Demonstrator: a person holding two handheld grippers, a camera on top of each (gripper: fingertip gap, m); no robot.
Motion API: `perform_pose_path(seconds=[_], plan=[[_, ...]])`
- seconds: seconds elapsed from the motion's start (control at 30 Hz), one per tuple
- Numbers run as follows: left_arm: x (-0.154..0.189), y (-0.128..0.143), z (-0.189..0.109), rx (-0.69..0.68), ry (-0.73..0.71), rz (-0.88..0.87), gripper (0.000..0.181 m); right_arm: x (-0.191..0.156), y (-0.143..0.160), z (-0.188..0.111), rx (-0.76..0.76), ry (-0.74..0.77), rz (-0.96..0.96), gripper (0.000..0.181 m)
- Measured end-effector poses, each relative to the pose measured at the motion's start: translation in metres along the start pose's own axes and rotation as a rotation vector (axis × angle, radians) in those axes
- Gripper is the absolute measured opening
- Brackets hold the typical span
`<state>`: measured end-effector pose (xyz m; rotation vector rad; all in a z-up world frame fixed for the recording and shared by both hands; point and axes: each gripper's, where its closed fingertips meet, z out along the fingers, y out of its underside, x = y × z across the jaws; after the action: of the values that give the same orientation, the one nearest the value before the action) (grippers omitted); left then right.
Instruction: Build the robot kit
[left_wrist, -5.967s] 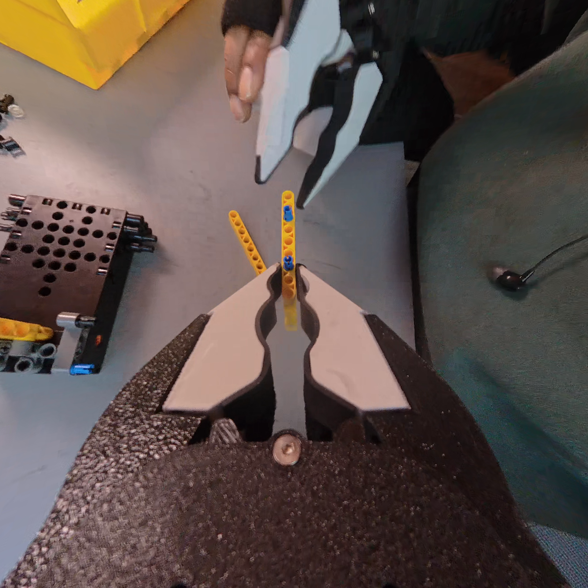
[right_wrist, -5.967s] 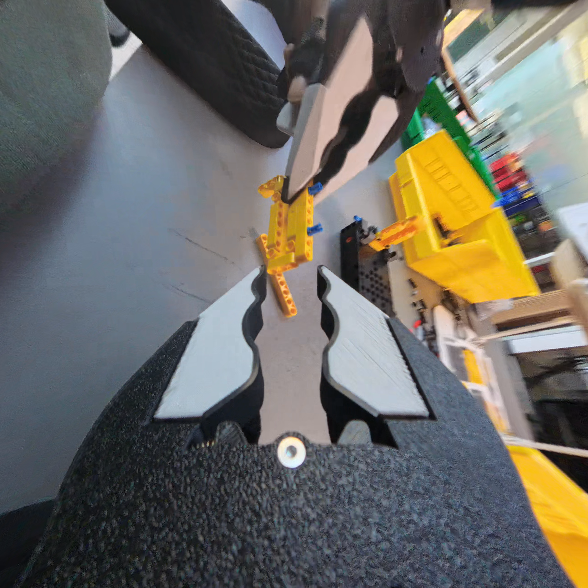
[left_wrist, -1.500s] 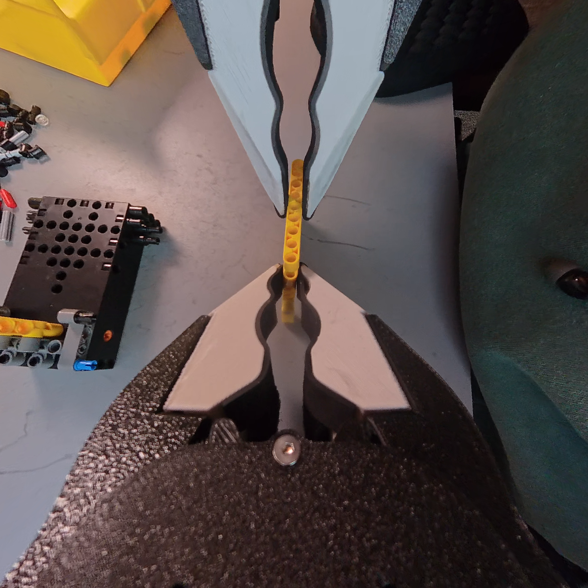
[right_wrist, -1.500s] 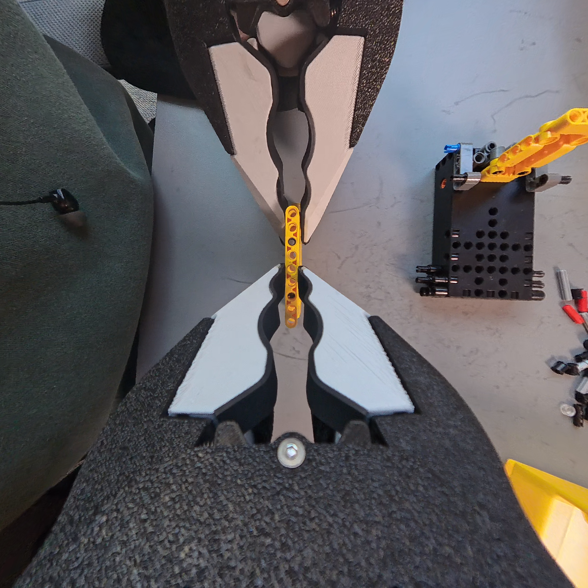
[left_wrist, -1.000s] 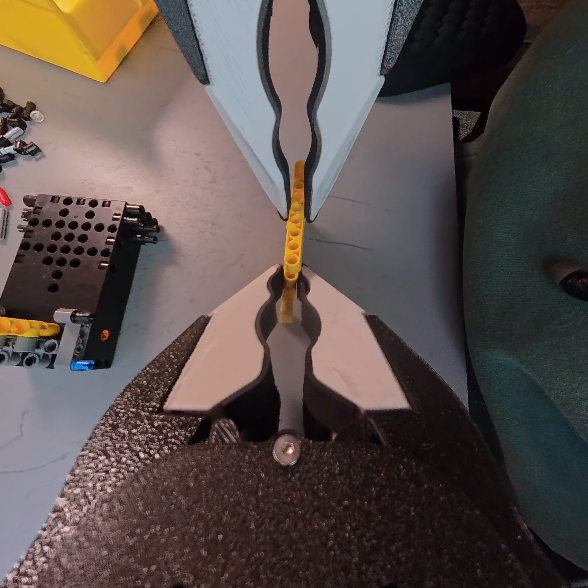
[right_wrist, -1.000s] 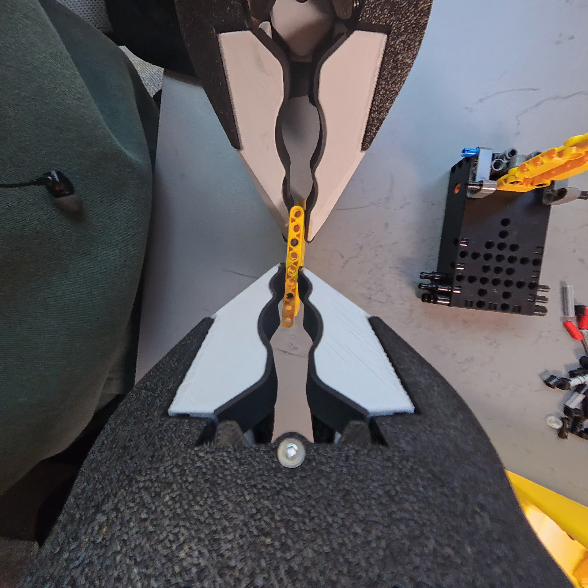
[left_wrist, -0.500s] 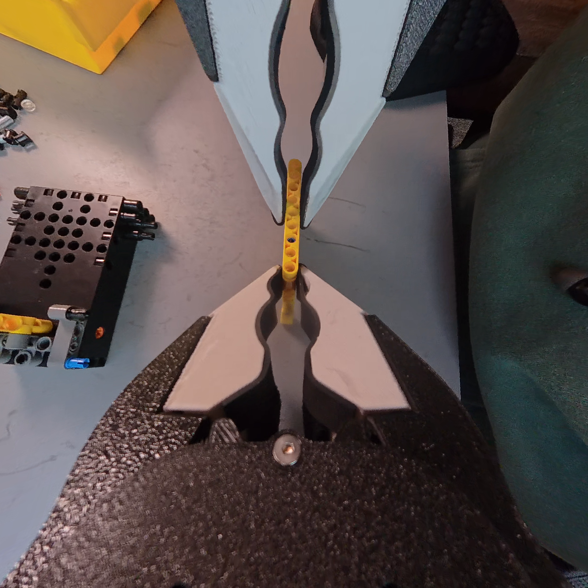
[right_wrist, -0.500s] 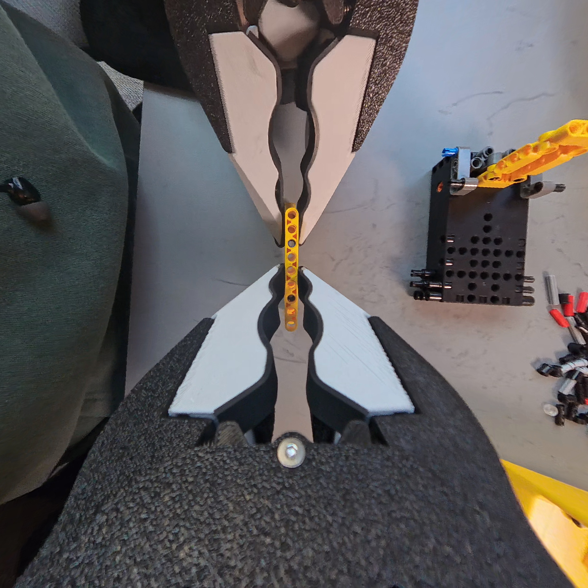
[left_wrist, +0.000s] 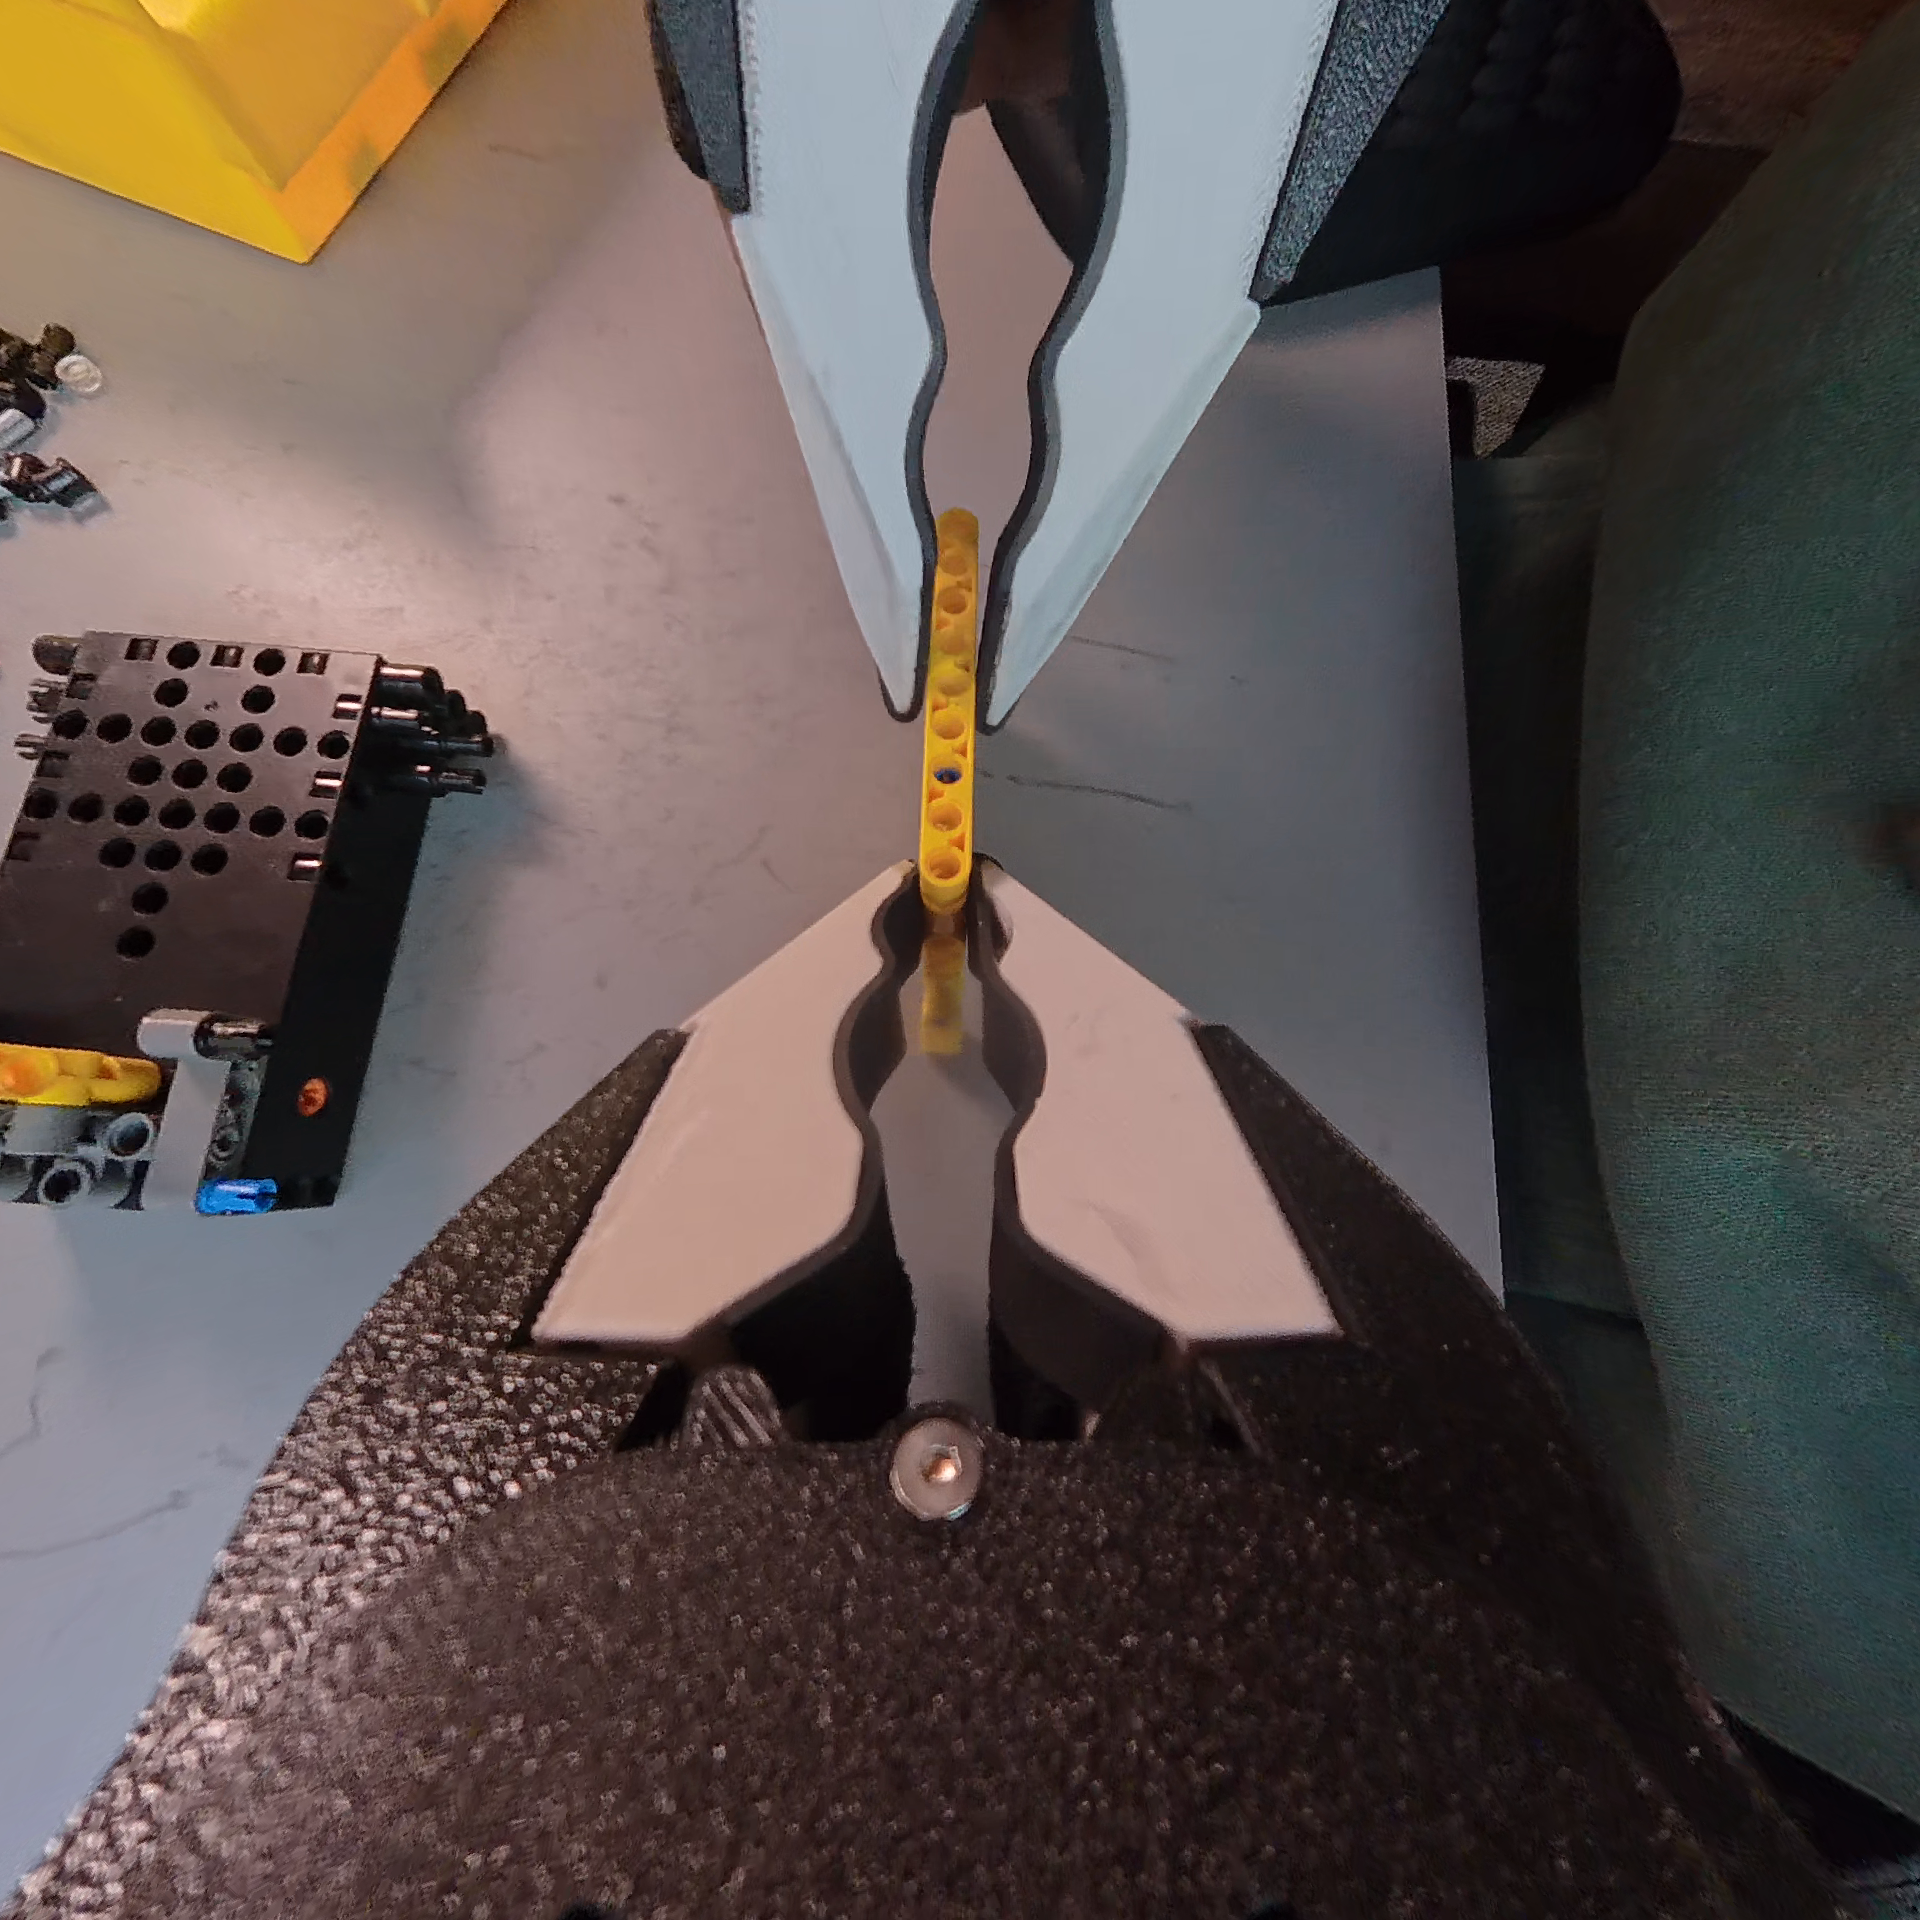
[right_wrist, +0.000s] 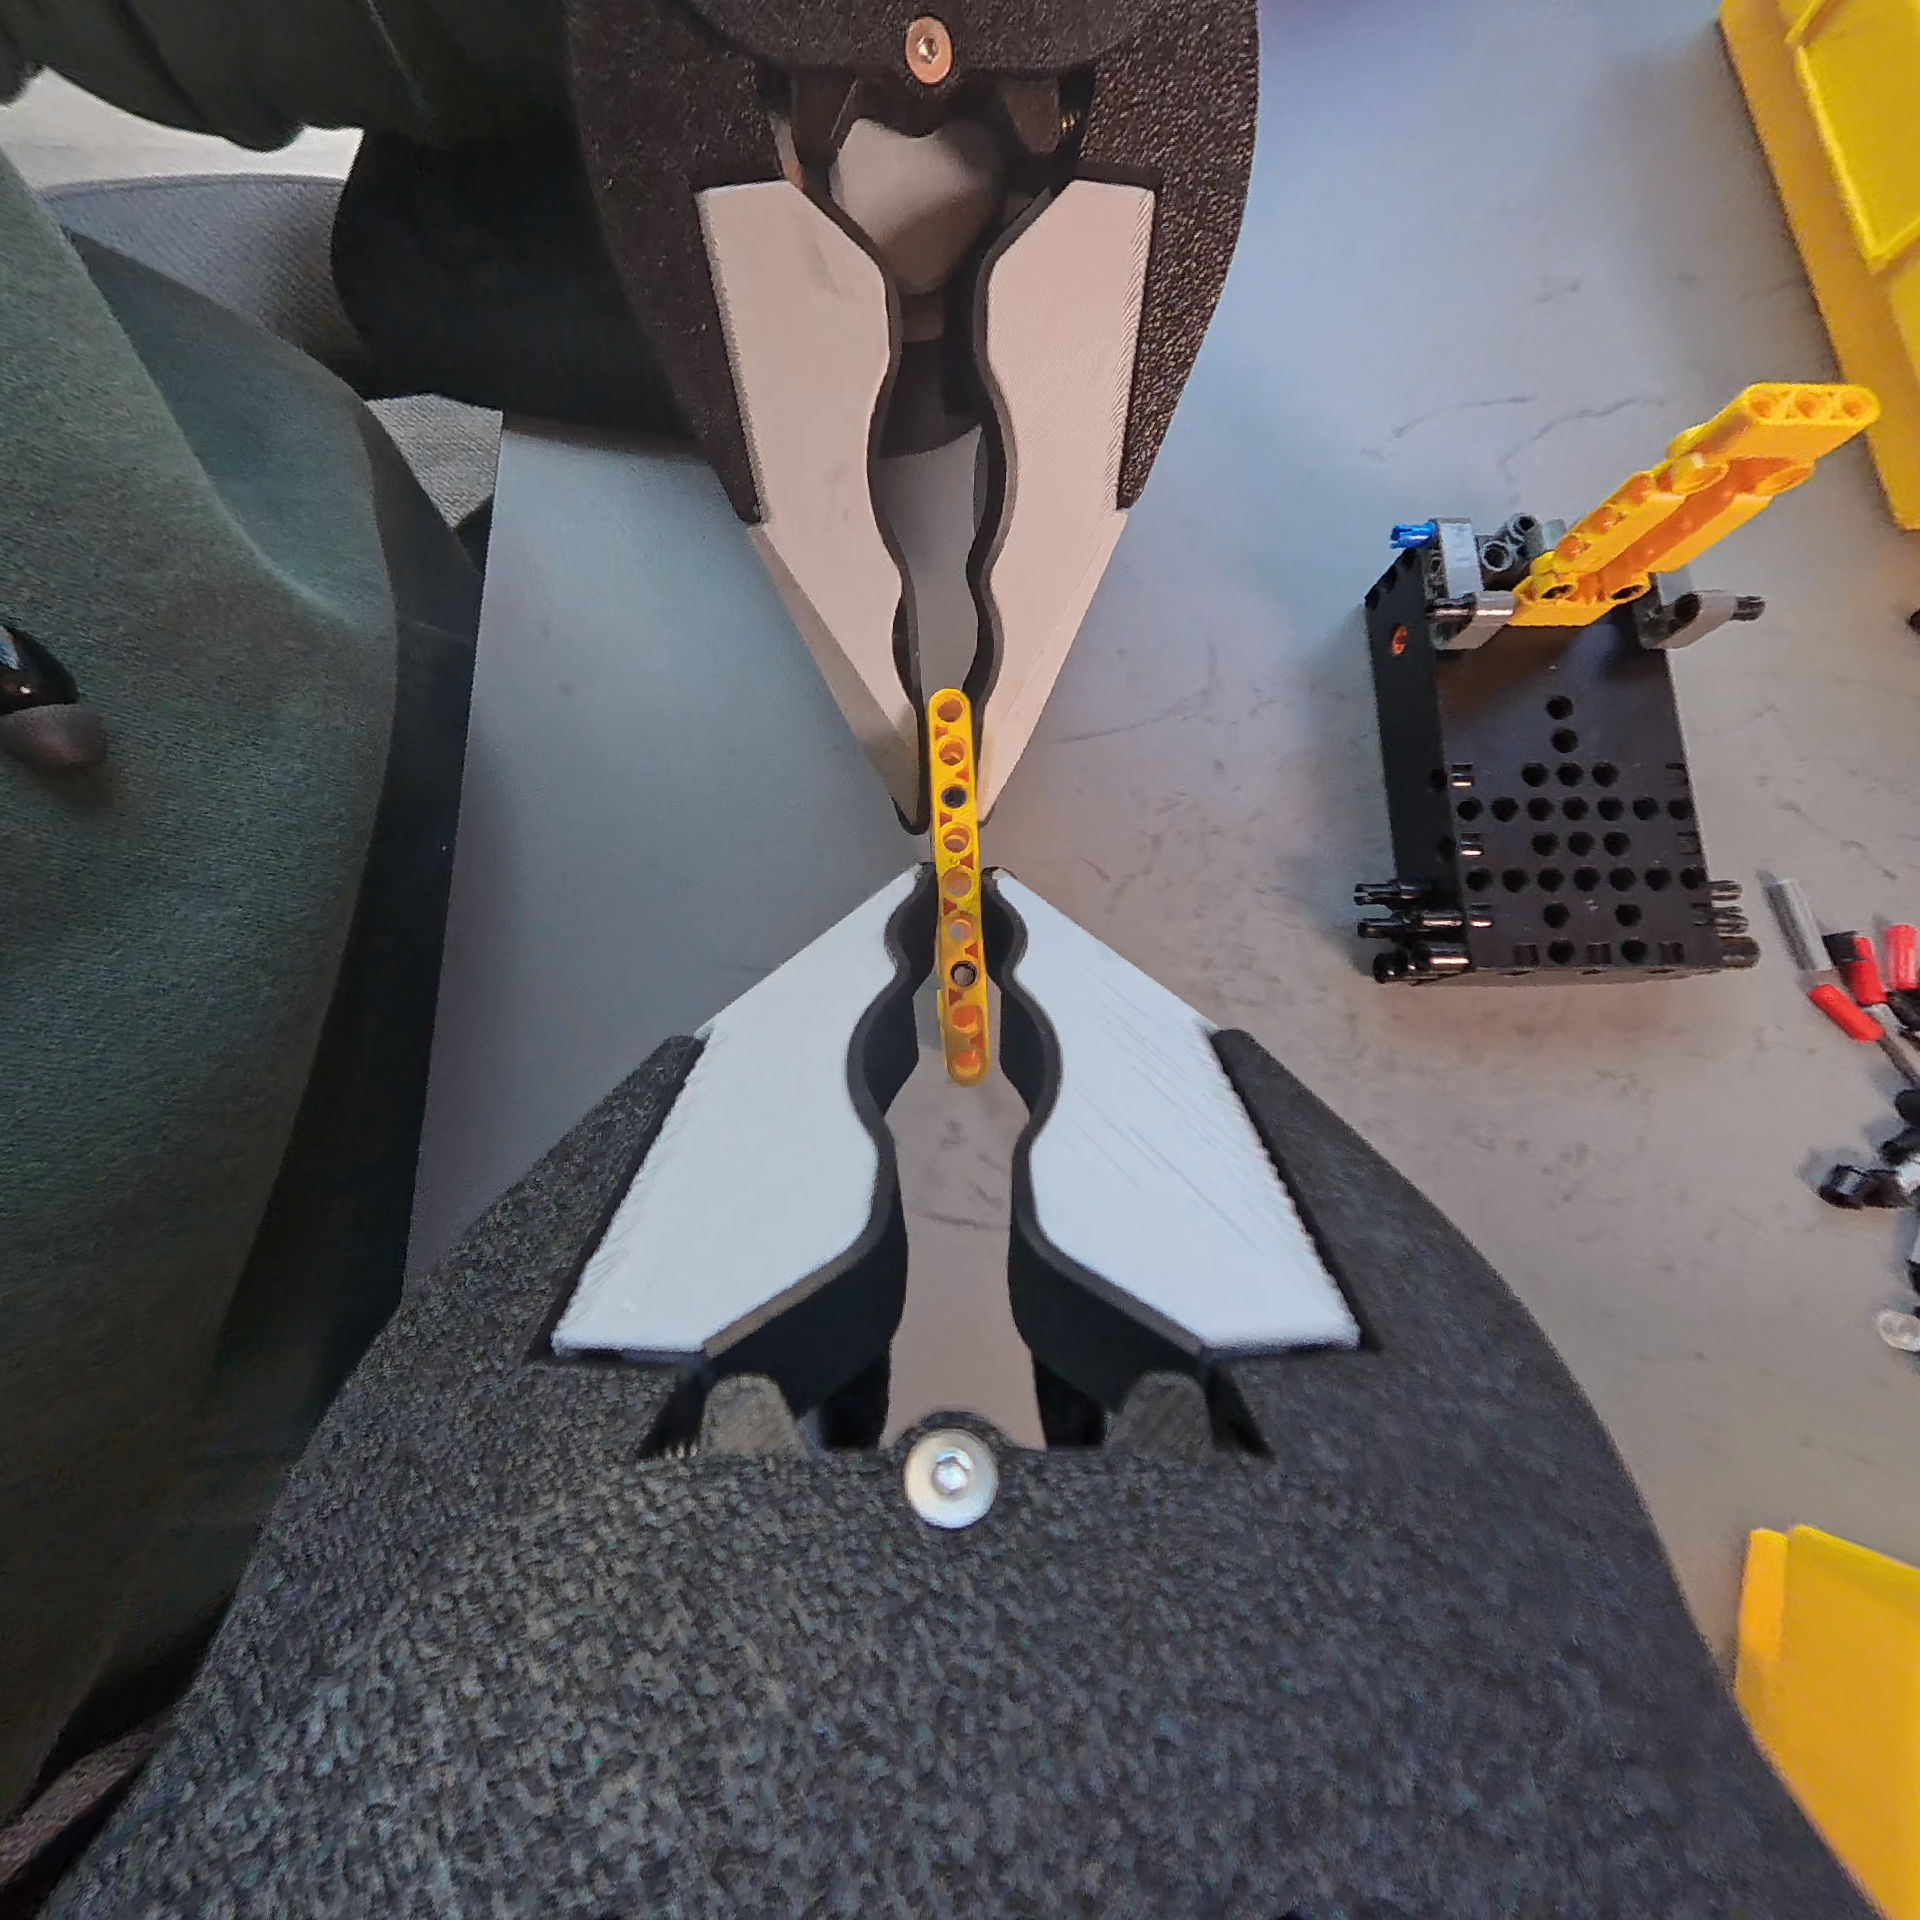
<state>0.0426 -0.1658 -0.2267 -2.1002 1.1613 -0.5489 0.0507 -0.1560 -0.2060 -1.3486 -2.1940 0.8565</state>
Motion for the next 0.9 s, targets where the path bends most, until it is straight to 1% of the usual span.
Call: perform_pose_path(seconds=[0.03,0.07,0.1,0.17,0.27,0.33,0.6,0.77,0.8,0.83,0.9], plan=[[0.0,0.0,0.0,-0.002,-0.004,0.007,0.007,0.0,0.002,-0.002,-0.01,0.02,-0.026,0.009],[0.0,0.0,0.0,-0.002,-0.007,0.01,0.007,0.001,0.006,-0.005,-0.026,0.032,-0.041,0.02],[0.0,0.0,0.0,-0.002,-0.009,0.012,0.007,0.0,0.007,-0.009,-0.03,0.027,-0.039,0.024],[0.001,0.0,0.0,-0.003,-0.01,0.02,0.007,-0.001,0.003,-0.019,0.006,0.009,0.0,0.018],[0.001,0.0,0.0,-0.002,-0.009,0.025,0.007,0.002,0.011,-0.02,-0.04,0.024,-0.02,0.008],[0.001,0.0,0.0,-0.001,-0.014,0.032,0.007,0.0,0.016,-0.016,-0.078,0.013,-0.035,0.008],[0.001,0.0,0.0,0.001,-0.007,0.021,0.007,0.001,0.017,-0.014,-0.11,-0.011,-0.032,0.007],[0.001,0.0,0.0,0.003,-0.004,0.017,0.007,-0.001,0.018,-0.013,-0.099,-0.056,0.018,0.007],[0.0,0.0,0.0,0.001,-0.013,0.022,0.007,-0.008,0.021,-0.009,-0.106,-0.094,0.031,0.006],[-0.002,0.001,-0.001,0.0,-0.023,0.022,0.007,-0.007,0.022,-0.009,-0.1,-0.085,0.043,0.008],[-0.002,0.001,-0.001,0.003,-0.022,0.02,0.007,-0.003,0.02,-0.009,-0.094,-0.011,-0.025,0.007]])
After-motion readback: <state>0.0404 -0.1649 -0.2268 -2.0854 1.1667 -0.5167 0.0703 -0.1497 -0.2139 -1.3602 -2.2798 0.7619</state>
